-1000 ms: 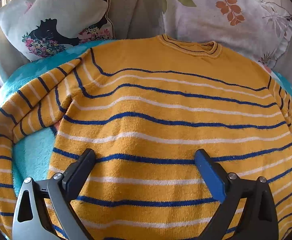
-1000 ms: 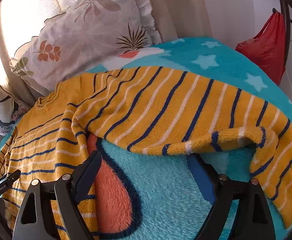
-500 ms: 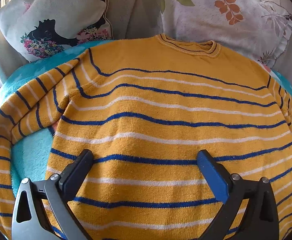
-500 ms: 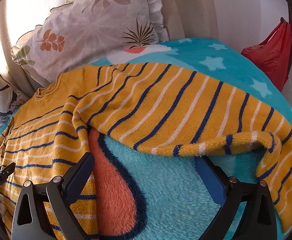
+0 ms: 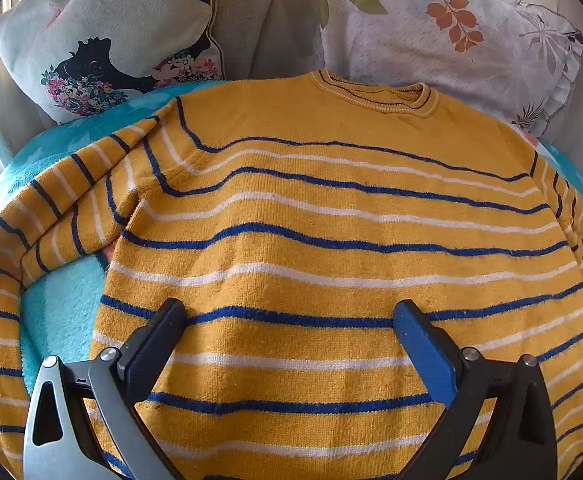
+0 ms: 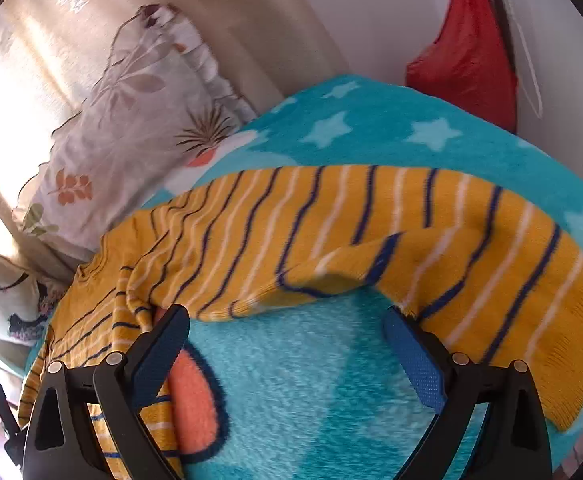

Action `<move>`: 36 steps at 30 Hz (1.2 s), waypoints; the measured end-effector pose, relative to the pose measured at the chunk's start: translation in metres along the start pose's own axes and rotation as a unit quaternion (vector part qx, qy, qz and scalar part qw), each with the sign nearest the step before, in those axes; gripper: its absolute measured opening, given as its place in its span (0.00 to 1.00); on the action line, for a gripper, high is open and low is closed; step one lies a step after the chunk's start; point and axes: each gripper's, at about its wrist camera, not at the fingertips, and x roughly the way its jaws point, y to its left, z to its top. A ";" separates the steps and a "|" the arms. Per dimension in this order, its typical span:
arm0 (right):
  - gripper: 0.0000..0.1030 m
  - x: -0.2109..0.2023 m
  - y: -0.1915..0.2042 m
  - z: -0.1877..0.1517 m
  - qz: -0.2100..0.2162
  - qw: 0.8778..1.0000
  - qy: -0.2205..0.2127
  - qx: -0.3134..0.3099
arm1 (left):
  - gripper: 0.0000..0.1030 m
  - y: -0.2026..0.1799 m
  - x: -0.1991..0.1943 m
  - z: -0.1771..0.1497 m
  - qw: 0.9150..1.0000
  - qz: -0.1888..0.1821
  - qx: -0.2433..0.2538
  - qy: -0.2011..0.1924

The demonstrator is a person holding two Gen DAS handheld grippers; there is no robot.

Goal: Fold small clothes

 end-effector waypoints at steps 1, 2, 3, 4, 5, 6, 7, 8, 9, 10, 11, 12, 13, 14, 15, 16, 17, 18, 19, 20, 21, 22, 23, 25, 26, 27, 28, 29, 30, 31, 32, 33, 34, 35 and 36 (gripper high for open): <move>0.95 -0.002 -0.008 0.002 0.004 1.000 -0.001 0.017 | 1.00 0.000 0.000 0.000 1.000 0.000 0.000 0.000; 0.94 -0.004 -0.015 0.005 0.011 0.999 -0.003 0.031 | 1.00 0.000 0.000 0.000 1.000 0.000 0.000 0.000; 0.94 -0.005 -0.021 0.009 0.019 0.999 -0.005 0.051 | 1.00 0.000 0.000 0.000 1.000 0.000 0.000 0.000; 0.94 -0.007 -0.027 0.014 0.019 0.997 -0.007 0.070 | 1.00 0.000 0.000 0.000 1.000 -0.001 0.000 0.000; 0.94 -0.007 -0.033 0.019 0.019 0.996 -0.010 0.089 | 1.00 -0.001 0.000 0.000 1.000 -0.001 -0.001 0.000; 0.94 -0.008 -0.044 0.023 0.024 0.992 -0.013 0.121 | 1.00 -0.001 0.000 0.000 1.000 -0.001 -0.001 0.000; 0.89 -0.006 -0.055 0.026 0.027 0.988 -0.014 0.153 | 1.00 0.000 0.000 0.000 1.000 -0.001 -0.001 -0.001; 0.74 -0.005 -0.069 0.028 0.033 0.981 -0.014 0.191 | 1.00 -0.001 0.000 0.000 1.000 -0.001 -0.001 -0.001; 0.66 -0.007 -0.080 0.029 0.034 0.975 -0.021 0.218 | 1.00 0.000 0.000 0.000 1.000 -0.001 0.000 -0.001; 0.43 -0.006 -0.088 0.032 0.028 0.972 -0.017 0.235 | 1.00 0.000 -0.001 0.000 1.000 -0.002 0.000 -0.001; 0.25 -0.003 -0.094 0.035 0.022 0.971 -0.009 0.240 | 1.00 0.000 -0.001 0.000 1.000 -0.003 0.000 -0.001; 0.20 -0.001 -0.099 0.036 0.020 0.971 -0.003 0.240 | 1.00 0.000 -0.001 0.000 1.000 -0.003 0.000 -0.002; 0.15 0.001 -0.101 0.039 0.018 0.971 0.000 0.238 | 1.00 0.000 -0.001 -0.001 1.000 -0.004 -0.001 -0.002; 0.13 0.000 -0.100 0.041 0.013 0.973 0.001 0.232 | 1.00 0.001 -0.002 -0.001 1.000 -0.010 -0.002 -0.004; 0.13 -0.001 -0.095 0.044 0.006 0.976 0.000 0.218 | 1.00 0.003 -0.004 0.000 1.000 -0.019 -0.004 -0.006; 0.12 -0.004 -0.082 0.050 -0.004 0.981 -0.006 0.194 | 0.97 0.007 -0.008 0.000 0.999 -0.029 -0.010 -0.011; 0.12 -0.009 -0.072 0.054 -0.011 0.986 -0.014 0.169 | 0.88 0.011 -0.016 0.000 0.999 -0.039 -0.017 -0.017; 0.12 -0.012 -0.055 0.061 -0.015 0.990 -0.022 0.138 | 0.85 0.016 -0.025 0.000 0.998 -0.051 -0.025 -0.022; 0.12 -0.014 -0.035 0.069 -0.012 0.994 -0.028 0.106 | 0.84 0.021 -0.037 -0.001 0.997 -0.067 -0.032 -0.029; 0.12 -0.016 -0.010 0.075 -0.003 0.997 -0.032 0.073 | 0.84 0.029 -0.051 -0.002 0.995 -0.081 -0.043 -0.041; 0.11 -0.017 0.015 0.081 0.008 0.999 -0.036 0.039 | 0.84 0.037 -0.066 -0.003 0.993 -0.090 -0.055 -0.055; 0.11 -0.017 0.047 0.086 0.020 0.999 -0.039 -0.004 | 0.84 0.047 -0.081 -0.005 0.991 -0.094 -0.064 -0.070; 0.11 -0.016 0.076 0.087 0.031 0.998 -0.040 -0.038 | 0.84 0.057 -0.095 -0.008 0.990 -0.093 -0.072 -0.083; 0.11 -0.011 0.136 0.082 0.064 0.992 -0.037 -0.107 | 0.84 0.078 -0.119 -0.013 0.987 -0.082 -0.091 -0.106; 0.11 -0.008 0.168 0.075 0.083 0.986 -0.029 -0.144 | 0.84 0.090 -0.128 -0.017 0.985 -0.074 -0.103 -0.113; 0.11 -0.003 0.198 0.065 0.102 0.978 -0.020 -0.180 | 0.84 0.102 -0.134 -0.020 0.984 -0.065 -0.116 -0.117; 0.11 0.005 0.234 0.050 0.125 0.967 -0.007 -0.221 | 0.84 0.114 -0.140 -0.023 0.983 -0.056 -0.130 -0.117; 0.11 0.012 0.262 0.035 0.142 0.956 0.005 -0.255 | 0.84 0.125 -0.144 -0.027 0.982 -0.047 -0.144 -0.117; 0.11 0.021 0.287 0.016 0.159 0.945 0.019 -0.286 | 0.84 0.138 -0.146 -0.031 0.980 -0.039 -0.159 -0.116; 0.11 0.032 0.315 -0.007 0.176 0.929 0.038 -0.322 | 0.84 0.150 -0.148 -0.035 0.978 -0.031 -0.173 -0.114; 0.11 0.041 0.334 -0.026 0.186 0.917 0.053 -0.348 | 0.84 0.160 -0.149 -0.041 0.976 -0.024 -0.186 -0.111; 0.11 0.052 0.353 -0.049 0.190 0.904 0.069 -0.377 | 0.84 0.172 -0.149 -0.044 0.974 -0.019 -0.199 -0.108; 0.12 0.062 0.369 -0.074 0.190 0.889 0.086 -0.409 | 0.84 0.182 -0.149 -0.048 0.971 -0.016 -0.212 -0.106; 0.12 0.072 0.382 -0.098 0.186 0.873 0.098 -0.439 | 0.84 0.190 -0.148 -0.052 0.969 -0.014 -0.223 -0.103; 0.12 0.081 0.391 -0.120 0.179 0.861 0.107 -0.464 | 0.84 0.197 -0.148 -0.056 0.967 -0.012 -0.232 -0.100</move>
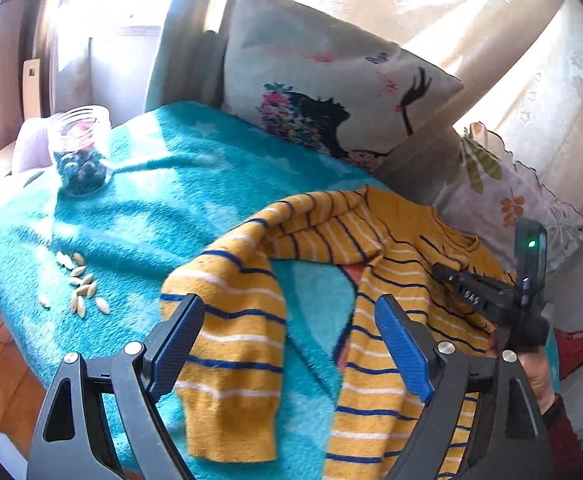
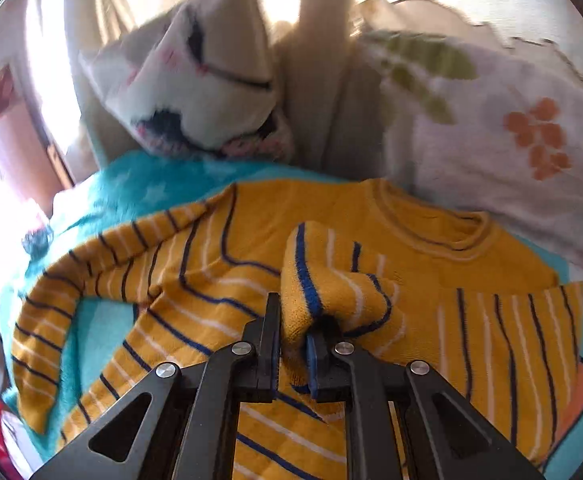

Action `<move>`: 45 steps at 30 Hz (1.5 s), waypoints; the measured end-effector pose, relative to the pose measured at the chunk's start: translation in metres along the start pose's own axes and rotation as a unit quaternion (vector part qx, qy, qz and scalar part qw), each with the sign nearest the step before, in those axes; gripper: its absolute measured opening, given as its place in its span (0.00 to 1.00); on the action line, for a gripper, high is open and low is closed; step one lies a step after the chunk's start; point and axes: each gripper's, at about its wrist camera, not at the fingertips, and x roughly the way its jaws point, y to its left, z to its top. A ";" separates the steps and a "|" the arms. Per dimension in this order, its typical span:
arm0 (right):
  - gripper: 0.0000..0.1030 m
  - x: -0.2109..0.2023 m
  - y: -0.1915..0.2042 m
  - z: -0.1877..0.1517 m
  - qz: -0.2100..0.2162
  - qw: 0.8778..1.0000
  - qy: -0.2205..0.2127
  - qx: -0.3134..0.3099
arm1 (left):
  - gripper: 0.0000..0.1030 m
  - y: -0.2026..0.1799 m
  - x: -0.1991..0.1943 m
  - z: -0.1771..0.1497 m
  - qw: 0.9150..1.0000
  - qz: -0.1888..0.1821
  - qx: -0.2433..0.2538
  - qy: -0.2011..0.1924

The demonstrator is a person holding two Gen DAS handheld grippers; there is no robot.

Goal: Fold small clothes

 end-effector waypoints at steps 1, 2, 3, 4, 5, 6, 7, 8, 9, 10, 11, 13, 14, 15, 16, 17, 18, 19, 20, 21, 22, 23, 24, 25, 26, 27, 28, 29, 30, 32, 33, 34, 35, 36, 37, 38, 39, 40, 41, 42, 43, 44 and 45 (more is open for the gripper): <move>0.16 0.012 0.011 -0.006 -0.007 1.000 0.013 -0.019 | 0.84 0.008 0.000 0.000 1.000 0.003 -0.007 0.000; 0.22 0.023 0.021 -0.011 -0.018 0.999 0.021 -0.037 | 0.84 0.013 0.001 0.001 1.000 0.006 -0.011 0.001; 0.26 0.029 0.027 -0.015 -0.026 0.998 0.026 -0.052 | 0.84 0.021 0.001 -0.003 1.000 0.011 -0.015 0.002; 0.36 0.031 0.034 -0.018 -0.030 0.997 0.025 -0.065 | 0.84 0.024 0.005 -0.003 1.000 0.014 -0.018 0.005; 0.40 0.030 0.035 -0.020 -0.030 0.997 0.022 -0.072 | 0.84 0.027 0.009 -0.003 1.000 0.014 -0.022 0.010; 0.45 0.025 0.037 -0.021 -0.027 0.997 0.017 -0.075 | 0.84 0.030 0.012 -0.003 0.999 0.013 -0.026 0.014; 0.50 0.021 0.038 -0.021 -0.019 0.997 0.014 -0.076 | 0.84 0.032 0.015 -0.003 0.999 0.012 -0.029 0.018; 0.54 0.016 0.038 -0.021 -0.007 0.997 0.013 -0.073 | 0.84 0.034 0.017 -0.003 0.999 0.010 -0.031 0.020; 0.54 0.012 0.036 -0.021 0.009 0.997 0.013 -0.069 | 0.84 0.035 0.019 -0.003 0.999 0.009 -0.030 0.021; 0.54 0.007 0.036 -0.021 0.026 0.997 0.014 -0.065 | 0.84 0.035 0.019 -0.004 0.999 0.008 -0.027 0.022; 0.54 0.002 0.036 -0.021 0.043 0.997 0.013 -0.061 | 0.84 0.035 0.019 -0.004 0.999 0.007 -0.024 0.022; 0.58 -0.006 0.036 -0.016 0.073 0.996 0.010 -0.052 | 0.84 0.035 0.019 -0.005 1.000 0.007 -0.019 0.021; 0.65 -0.008 0.036 -0.016 0.083 0.995 0.009 -0.048 | 0.84 0.035 0.019 -0.005 1.000 0.007 -0.019 0.020; 0.67 -0.011 0.034 -0.014 0.088 0.995 0.007 -0.044 | 0.84 0.036 0.019 -0.005 1.000 0.006 -0.018 0.020; 0.68 -0.015 0.033 -0.014 0.079 0.996 0.004 -0.045 | 0.84 0.037 0.019 -0.005 1.000 0.005 -0.018 0.021; 0.68 -0.015 0.033 -0.013 0.066 0.997 0.002 -0.049 | 0.84 0.037 0.019 -0.005 1.000 0.005 -0.019 0.021; 0.68 -0.016 0.032 -0.013 0.051 0.997 0.001 -0.055 | 0.84 0.038 0.019 -0.006 1.000 0.005 -0.020 0.022; 0.69 -0.017 0.031 -0.013 0.035 0.997 0.001 -0.062 | 0.84 0.039 0.020 -0.006 1.000 0.006 -0.021 0.022; 0.69 -0.018 0.029 -0.014 0.016 0.998 0.003 -0.066 | 0.84 0.040 0.020 -0.006 0.999 0.006 -0.022 0.024; 0.69 -0.016 0.027 -0.015 -0.003 0.998 0.006 -0.069 | 0.84 0.041 0.022 -0.007 0.999 0.006 -0.022 0.026; 0.69 -0.014 0.024 -0.015 -0.016 0.998 0.008 -0.066 | 0.84 0.041 0.023 -0.007 0.999 0.005 -0.023 0.029; 0.69 -0.010 0.020 -0.013 -0.018 0.998 0.012 -0.056 | 0.84 0.040 0.024 -0.007 0.999 0.003 -0.023 0.031; 0.69 -0.006 0.017 -0.008 -0.014 0.999 0.016 -0.040 | 0.84 0.039 0.024 -0.007 0.999 0.001 -0.022 0.033; 0.69 -0.004 0.015 -0.004 -0.006 1.000 0.016 -0.026 | 0.84 0.037 0.023 -0.007 0.999 -0.001 -0.020 0.032; 0.70 -0.001 0.016 0.003 0.004 1.000 0.009 -0.014 | 0.84 0.035 0.021 -0.007 0.999 -0.002 -0.016 0.029; 0.70 0.000 0.022 0.009 0.009 1.000 -0.001 -0.011 | 0.84 0.033 0.019 -0.006 1.000 -0.004 -0.012 0.026; 0.71 0.001 0.030 0.014 0.012 1.000 -0.009 -0.018 | 0.84 0.031 0.016 -0.005 1.000 -0.005 -0.009 0.022; 0.72 0.002 0.042 0.017 0.019 0.999 -0.016 -0.036 | 0.84 0.030 0.013 -0.004 1.000 -0.006 -0.009 0.017; 0.73 0.004 0.057 0.018 0.025 0.998 -0.020 -0.059 | 0.84 0.030 0.009 -0.003 1.000 -0.008 -0.009 0.012; 0.76 0.009 0.089 0.012 0.052 0.992 -0.015 -0.117 | 0.84 0.031 0.003 -0.001 1.000 -0.008 -0.010 0.004; 0.76 0.011 0.101 0.007 0.071 0.987 -0.006 -0.141 | 0.84 0.031 0.001 0.000 1.000 -0.006 -0.010 0.001; 0.74 0.013 0.113 0.000 0.097 0.982 0.010 -0.164 | 0.84 0.031 0.000 0.001 1.000 -0.005 -0.010 -0.001; 0.74 0.014 0.119 -0.005 0.109 0.978 0.023 -0.177 | 0.84 0.030 -0.001 0.001 1.000 -0.004 -0.009 -0.002; 0.74 0.013 0.122 -0.010 0.112 0.975 0.032 -0.188 | 0.84 0.029 -0.001 0.002 1.000 -0.003 -0.007 -0.002; 0.74 0.008 0.121 -0.014 0.107 0.974 0.032 -0.195 | 0.84 0.028 -0.001 0.002 1.000 -0.003 -0.005 -0.001; 0.74 0.003 0.115 -0.015 0.105 0.975 0.029 -0.193 | 0.84 0.027 0.000 0.002 1.000 -0.003 -0.003 0.000; 0.74 -0.004 0.104 -0.016 0.104 0.977 0.024 -0.183 | 0.84 0.026 0.001 0.001 1.000 -0.004 -0.001 0.001; 0.74 -0.013 0.088 -0.015 0.099 0.981 0.018 -0.164 | 0.84 0.025 0.003 0.001 1.000 -0.005 0.000 0.003; 0.74 -0.022 0.067 -0.013 0.088 0.986 0.011 -0.139 | 0.84 0.023 0.005 0.000 1.000 -0.006 0.001 0.006; 0.74 -0.031 0.043 -0.012 0.069 0.991 0.003 -0.112 | 0.84 0.022 0.007 0.000 1.000 -0.007 0.002 0.009; 0.75 -0.040 0.014 -0.012 0.036 0.996 -0.008 -0.080 | 0.84 0.021 0.010 -0.001 1.000 -0.009 0.003 0.012; 0.75 -0.048 -0.013 -0.012 -0.004 0.999 -0.017 -0.051 | 0.84 0.019 0.013 -0.002 1.000 -0.011 0.003 0.016; 0.75 -0.055 -0.043 -0.013 -0.050 0.998 -0.022 -0.018 | 0.84 0.017 0.015 -0.003 1.000 -0.013 0.003 0.020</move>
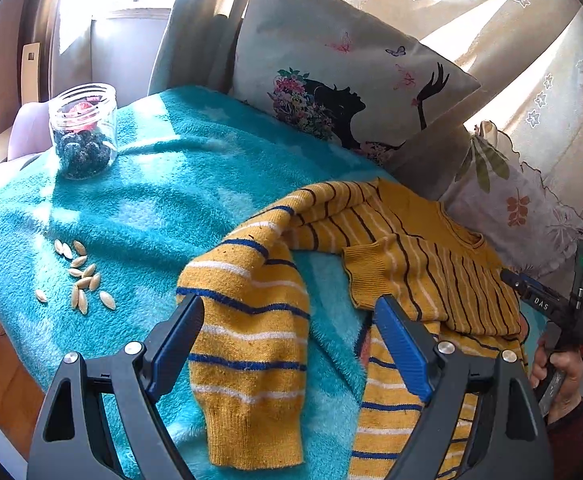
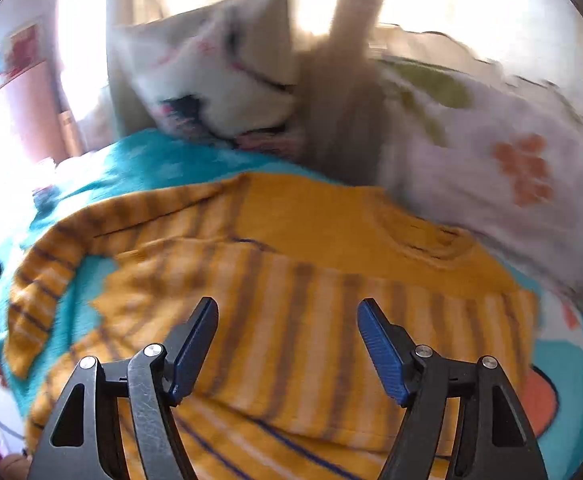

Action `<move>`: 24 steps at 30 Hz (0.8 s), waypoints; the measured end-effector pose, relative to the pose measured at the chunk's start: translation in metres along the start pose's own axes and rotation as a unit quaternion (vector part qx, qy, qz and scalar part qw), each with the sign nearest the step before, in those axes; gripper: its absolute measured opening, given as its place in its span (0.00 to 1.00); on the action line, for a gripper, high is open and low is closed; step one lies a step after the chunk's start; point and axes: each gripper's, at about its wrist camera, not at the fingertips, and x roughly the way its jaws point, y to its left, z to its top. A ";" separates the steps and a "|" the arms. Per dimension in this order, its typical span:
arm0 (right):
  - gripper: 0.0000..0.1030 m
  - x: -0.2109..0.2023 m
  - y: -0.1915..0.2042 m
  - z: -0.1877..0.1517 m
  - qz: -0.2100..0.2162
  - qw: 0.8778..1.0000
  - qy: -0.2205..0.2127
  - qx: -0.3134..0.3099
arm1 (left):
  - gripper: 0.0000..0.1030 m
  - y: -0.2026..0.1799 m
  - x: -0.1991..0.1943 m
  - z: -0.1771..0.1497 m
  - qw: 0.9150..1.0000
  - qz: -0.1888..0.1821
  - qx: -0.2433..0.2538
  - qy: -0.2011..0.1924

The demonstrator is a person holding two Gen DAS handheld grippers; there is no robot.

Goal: Fold small clothes

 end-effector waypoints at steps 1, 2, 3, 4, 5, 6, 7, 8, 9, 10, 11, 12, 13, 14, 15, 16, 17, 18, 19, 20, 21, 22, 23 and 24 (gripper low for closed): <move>0.75 -0.001 -0.032 -0.003 -0.046 0.998 0.005 0.036 | 0.84 -0.002 0.002 -0.001 1.000 -0.001 0.001 0.003; 0.75 -0.002 -0.063 -0.008 -0.084 0.994 0.013 0.072 | 0.84 -0.004 0.005 -0.002 1.000 -0.001 0.003 0.006; 0.75 -0.002 -0.083 -0.012 -0.108 0.990 0.017 0.093 | 0.84 -0.005 0.007 -0.002 1.000 0.001 0.004 0.009; 0.75 -0.001 -0.103 -0.017 -0.133 0.984 0.024 0.112 | 0.84 -0.006 0.008 -0.003 1.000 0.002 0.004 0.012; 0.75 0.003 -0.119 -0.022 -0.154 0.980 0.036 0.125 | 0.84 -0.007 0.009 -0.003 1.000 0.002 0.002 0.013; 0.75 0.009 -0.132 -0.026 -0.165 0.975 0.052 0.138 | 0.84 -0.007 0.009 -0.003 1.000 0.002 0.000 0.014; 0.75 0.015 -0.143 -0.031 -0.161 0.973 0.067 0.152 | 0.84 -0.007 0.008 -0.003 1.000 0.005 -0.003 0.013; 0.75 0.023 -0.151 -0.034 -0.149 0.971 0.082 0.166 | 0.84 -0.006 0.006 -0.002 1.000 0.008 -0.005 0.011; 0.74 0.033 -0.157 -0.038 -0.131 0.969 0.095 0.184 | 0.84 -0.004 0.004 -0.001 1.000 0.012 -0.008 0.008; 0.58 0.040 -0.164 -0.044 -0.104 0.967 0.102 0.209 | 0.84 -0.002 0.001 0.000 1.000 0.018 -0.011 0.004; 0.45 0.042 -0.168 -0.047 -0.080 0.966 0.099 0.227 | 0.84 0.001 -0.002 0.001 1.000 0.025 -0.014 0.000; 0.32 0.038 -0.172 -0.047 -0.077 0.967 0.084 0.230 | 0.84 0.005 -0.004 0.002 0.999 0.033 -0.017 -0.004; 0.20 0.033 -0.176 -0.047 -0.069 0.967 0.077 0.234 | 0.84 0.009 -0.005 0.003 0.999 0.042 -0.020 -0.008; 0.17 0.028 -0.184 -0.048 -0.059 0.964 0.072 0.250 | 0.84 0.014 -0.006 0.004 0.998 0.049 -0.024 -0.011; 0.16 0.023 -0.191 -0.051 -0.060 0.960 0.069 0.265 | 0.84 0.018 -0.006 0.005 0.998 0.057 -0.029 -0.012; 0.16 0.020 -0.199 -0.054 -0.073 0.957 0.068 0.273 | 0.84 0.023 -0.005 0.005 0.997 0.063 -0.033 -0.011; 0.16 0.017 -0.198 -0.055 -0.090 0.955 0.067 0.273 | 0.84 0.026 -0.004 0.005 0.997 0.069 -0.037 -0.009; 0.16 0.015 -0.201 -0.056 -0.112 0.954 0.067 0.270 | 0.84 0.029 -0.003 0.005 0.997 0.073 -0.039 -0.006; 0.17 0.013 -0.203 -0.057 -0.125 0.953 0.067 0.267 | 0.84 0.031 -0.002 0.005 0.996 0.077 -0.039 -0.004; 0.18 0.011 -0.197 -0.057 -0.133 0.953 0.065 0.263 | 0.84 0.032 -0.001 0.003 0.996 0.081 -0.037 -0.002; 0.19 0.008 -0.195 -0.057 -0.147 0.953 0.061 0.257 | 0.84 0.033 0.000 0.002 0.996 0.087 -0.031 0.001; 0.22 0.007 -0.195 -0.057 -0.162 0.952 0.059 0.251 | 0.84 0.033 0.003 0.000 0.995 0.092 -0.026 0.006; 0.22 0.006 -0.190 -0.056 -0.179 0.952 0.057 0.242 | 0.84 0.033 0.005 -0.002 0.995 0.097 -0.021 0.012; 0.23 0.006 -0.188 -0.055 -0.195 0.951 0.057 0.233 | 0.84 0.033 0.007 -0.005 0.995 0.100 -0.015 0.018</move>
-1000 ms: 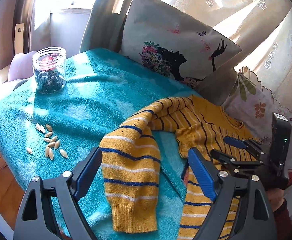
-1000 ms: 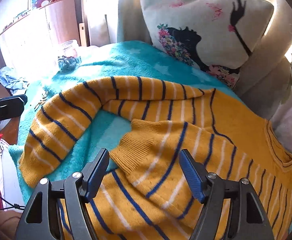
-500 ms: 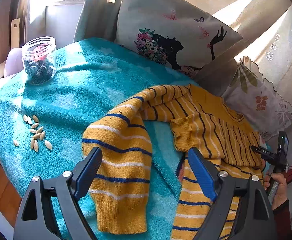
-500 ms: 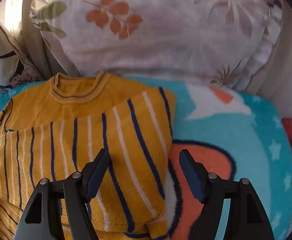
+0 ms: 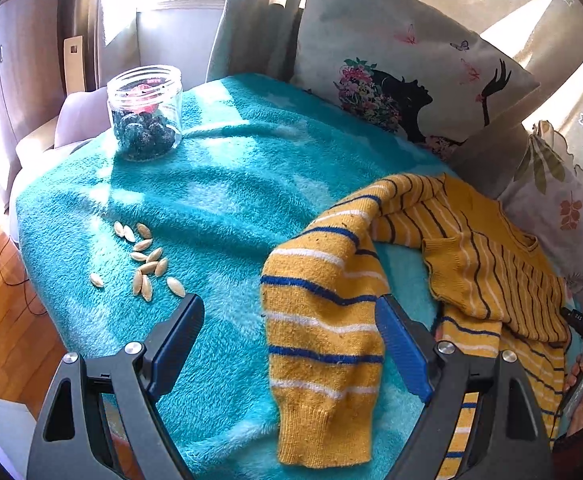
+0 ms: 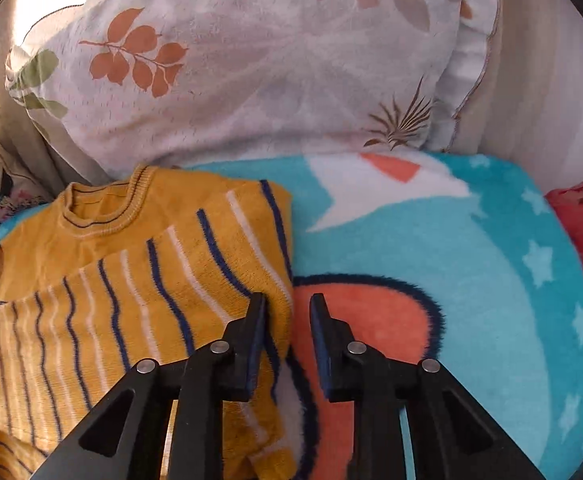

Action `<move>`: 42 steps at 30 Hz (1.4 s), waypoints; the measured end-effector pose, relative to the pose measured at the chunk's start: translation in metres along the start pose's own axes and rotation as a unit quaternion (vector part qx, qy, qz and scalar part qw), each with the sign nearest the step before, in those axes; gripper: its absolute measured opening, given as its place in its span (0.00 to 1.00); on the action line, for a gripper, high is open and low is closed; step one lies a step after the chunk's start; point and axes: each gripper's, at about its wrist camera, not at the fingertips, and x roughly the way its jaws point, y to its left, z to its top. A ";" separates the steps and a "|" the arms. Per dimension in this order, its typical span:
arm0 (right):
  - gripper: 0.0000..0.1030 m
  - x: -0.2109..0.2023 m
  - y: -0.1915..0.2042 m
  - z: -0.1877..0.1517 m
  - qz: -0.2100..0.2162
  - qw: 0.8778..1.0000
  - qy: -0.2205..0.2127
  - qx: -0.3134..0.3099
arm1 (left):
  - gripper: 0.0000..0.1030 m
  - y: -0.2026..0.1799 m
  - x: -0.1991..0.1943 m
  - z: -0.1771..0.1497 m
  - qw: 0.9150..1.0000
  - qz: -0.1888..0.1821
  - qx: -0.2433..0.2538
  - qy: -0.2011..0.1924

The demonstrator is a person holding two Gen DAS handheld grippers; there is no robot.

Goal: Fold small clothes

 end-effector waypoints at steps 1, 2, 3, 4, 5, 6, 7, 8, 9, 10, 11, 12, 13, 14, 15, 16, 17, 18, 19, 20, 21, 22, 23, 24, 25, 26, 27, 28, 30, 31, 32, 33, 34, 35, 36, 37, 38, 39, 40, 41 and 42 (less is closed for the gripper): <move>0.23 -0.003 0.006 -0.004 -0.011 1.000 -0.004 -0.005 | 0.84 0.000 0.002 -0.003 1.000 0.003 0.006 0.005; 0.27 -0.003 0.001 -0.003 -0.015 1.000 -0.008 -0.006 | 0.84 0.000 0.003 -0.006 1.000 0.005 0.013 0.009; 0.30 -0.005 -0.002 -0.003 -0.012 1.000 -0.010 -0.002 | 0.84 0.000 0.005 -0.009 1.000 0.007 0.020 0.014; 0.37 -0.008 -0.007 -0.004 -0.006 1.000 -0.013 0.008 | 0.84 -0.001 0.007 -0.012 0.999 0.007 0.028 0.020; 0.43 -0.012 -0.011 -0.006 0.001 1.000 -0.016 0.020 | 0.84 -0.003 0.009 -0.016 0.999 0.006 0.035 0.027; 0.45 -0.016 -0.017 -0.007 0.011 0.999 -0.020 0.035 | 0.84 -0.005 0.012 -0.020 0.998 0.002 0.044 0.037; 0.48 -0.020 -0.022 -0.008 0.020 0.999 -0.022 0.046 | 0.83 -0.009 0.016 -0.024 0.997 -0.005 0.053 0.049; 0.49 -0.019 -0.020 -0.008 0.024 0.998 -0.023 0.053 | 0.63 -0.013 0.020 -0.027 0.996 -0.015 0.064 0.062; 0.49 -0.024 -0.022 -0.010 0.025 0.998 -0.024 0.057 | 0.42 -0.018 0.025 -0.029 0.993 -0.023 0.076 0.082; 0.49 -0.024 -0.020 -0.011 0.025 0.998 -0.026 0.057 | 0.16 -0.023 0.030 -0.029 0.991 -0.023 0.088 0.099; 0.49 -0.030 -0.021 -0.013 0.025 0.998 -0.030 0.057 | 0.13 -0.025 0.029 -0.027 0.991 -0.029 0.090 0.100; 0.49 -0.035 -0.021 -0.014 0.025 0.998 -0.034 0.055 | 0.11 -0.025 0.028 -0.022 0.990 -0.048 0.083 0.107; 0.49 -0.037 -0.020 -0.015 0.025 0.998 -0.038 0.054 | 0.11 -0.025 0.026 -0.015 0.988 -0.072 0.070 0.113; 0.49 -0.040 -0.020 -0.016 0.025 0.997 -0.043 0.051 | 0.11 -0.024 0.024 -0.007 0.988 -0.092 0.053 0.116; 0.49 -0.046 -0.019 -0.018 0.025 0.997 -0.050 0.048 | 0.11 -0.025 0.021 0.003 0.987 -0.106 0.041 0.115; 0.49 -0.052 -0.019 -0.020 0.027 0.997 -0.057 0.044 | 0.11 -0.028 0.016 0.013 0.986 -0.119 0.033 0.108; 0.49 -0.059 -0.018 -0.022 0.030 0.997 -0.063 0.041 | 0.11 -0.035 0.010 0.022 0.986 -0.131 0.030 0.098; 0.49 -0.064 -0.018 -0.023 0.035 0.996 -0.069 0.039 | 0.11 -0.043 0.003 0.032 0.985 -0.147 0.030 0.087; 0.49 -0.069 -0.017 -0.023 0.041 0.996 -0.075 0.037 | 0.11 -0.054 -0.003 0.041 0.982 -0.168 0.032 0.078; 0.49 -0.074 -0.016 -0.024 0.048 0.995 -0.080 0.035 | 0.11 -0.067 -0.010 0.049 0.978 -0.193 0.035 0.071; 0.49 -0.077 -0.015 -0.025 0.054 0.995 -0.082 0.034 | 0.11 -0.082 -0.016 0.057 0.973 -0.218 0.038 0.065; 0.49 -0.081 -0.014 -0.026 0.062 0.994 -0.083 0.033 | 0.11 -0.099 -0.021 0.065 0.968 -0.240 0.044 0.059; 0.49 -0.083 -0.014 -0.028 0.071 0.994 -0.082 0.033 | 0.11 -0.119 -0.027 0.069 0.963 -0.257 0.056 0.052; 0.49 -0.084 -0.014 -0.030 0.080 0.993 -0.079 0.033 | 0.11 -0.142 -0.033 0.071 0.958 -0.273 0.072 0.044; 0.49 -0.084 -0.014 -0.031 0.086 0.993 -0.075 0.034 | 0.11 -0.166 -0.040 0.071 0.952 -0.289 0.091 0.038; 0.49 -0.085 -0.014 -0.034 0.092 0.993 -0.072 0.036 | 0.11 -0.190 -0.045 0.066 0.944 -0.308 0.113 0.039; 0.49 -0.086 -0.016 -0.036 0.095 0.992 -0.069 0.040 | 0.11 -0.215 -0.049 0.058 0.933 -0.329 0.138 0.046; 0.49 -0.086 -0.017 -0.039 0.096 0.992 -0.067 0.043 | 0.11 -0.236 -0.051 0.048 0.921 -0.349 0.161 0.059; 0.49 -0.085 -0.023 -0.043 0.095 0.992 -0.063 0.050 | 0.16 -0.275 -0.050 0.020 0.900 -0.371 0.210 0.091; 0.49 -0.085 -0.027 -0.046 0.093 0.992 -0.060 0.054 | 0.25 -0.291 -0.046 0.005 0.891 -0.371 0.237 0.110; 0.49 -0.084 -0.031 -0.048 0.092 0.992 -0.058 0.057 | 0.27 -0.302 -0.041 -0.010 0.882 -0.370 0.261 0.128; 0.49 -0.083 -0.034 -0.049 0.090 0.993 -0.053 0.058 | 0.27 -0.309 -0.037 -0.025 0.876 -0.365 0.283 0.142; 0.49 -0.081 -0.038 -0.051 0.090 0.993 -0.048 0.060 | 0.27 -0.310 -0.034 -0.035 0.871 -0.361 0.298 0.151; 0.52 -0.080 -0.041 -0.053 0.090 0.993 -0.043 0.061 | 0.27 -0.306 -0.033 -0.043 0.866 -0.363 0.305 0.157; 0.54 -0.079 -0.043 -0.054 0.092 0.993 -0.040 0.063 | 0.28 -0.298 -0.033 -0.046 0.864 -0.366 0.306 0.160; 0.57 -0.079 -0.045 -0.056 0.095 0.993 -0.038 0.062 | 0.32 -0.288 -0.032 -0.045 0.865 -0.368 0.302 0.160; 0.57 -0.079 -0.045 -0.057 0.100 0.993 -0.037 0.058 | 0.38 -0.276 -0.032 -0.043 0.869 -0.365 0.293 0.157; 0.57 -0.079 -0.044 -0.058 0.105 0.992 -0.037 0.052 | 0.43 -0.261 -0.031 -0.037 0.878 -0.357 0.280 0.150; 0.57 -0.080 -0.039 -0.060 0.113 0.992 -0.038 0.042 | 0.51 -0.250 -0.026 -0.029 0.891 -0.343 0.264 0.140; 0.58 -0.080 -0.035 -0.060 0.121 0.991 -0.037 0.031 | 0.54 -0.235 -0.023 -0.022 0.904 -0.326 0.245 0.129; 0.58 -0.080 -0.029 -0.061 0.130 0.991 -0.036 0.021 | 0.54 -0.223 -0.018 -0.015 0.916 -0.308 0.226 0.122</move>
